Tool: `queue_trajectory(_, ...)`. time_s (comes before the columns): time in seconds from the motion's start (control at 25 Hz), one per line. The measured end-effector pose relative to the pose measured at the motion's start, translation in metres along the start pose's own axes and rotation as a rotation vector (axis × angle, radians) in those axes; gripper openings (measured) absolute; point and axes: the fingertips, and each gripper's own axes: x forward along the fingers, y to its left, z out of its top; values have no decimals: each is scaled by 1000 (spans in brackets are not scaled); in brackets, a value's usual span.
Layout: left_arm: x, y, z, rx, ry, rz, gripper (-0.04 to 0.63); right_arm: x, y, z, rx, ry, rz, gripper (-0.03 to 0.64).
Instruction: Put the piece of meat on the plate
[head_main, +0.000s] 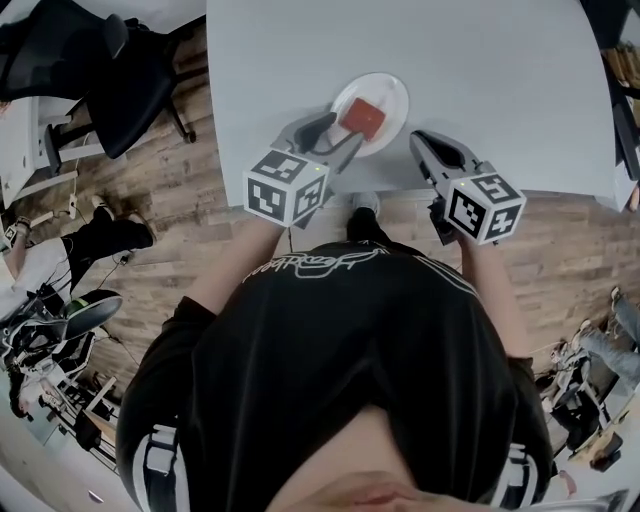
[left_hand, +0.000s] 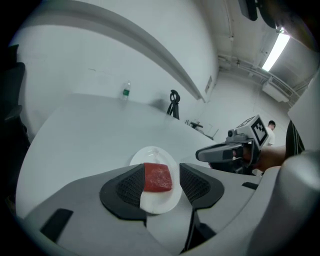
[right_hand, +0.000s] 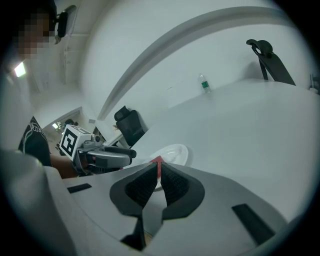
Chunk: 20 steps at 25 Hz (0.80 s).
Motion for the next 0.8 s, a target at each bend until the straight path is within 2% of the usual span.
queue_trajectory(0.2, -44, -22, 17, -17, -91, -36, 191, -16, 43, 18, -47, -68, 29, 21)
queue_trajectory(0.48, -137, -60, 21, -26, -238, -121, 20, -45, 131, 22, -132, -144, 69, 21)
queue_trajectory(0.8, -246, -118, 5, 84, -339, -183, 8, -89, 247, 5, -209, -236, 151, 21)
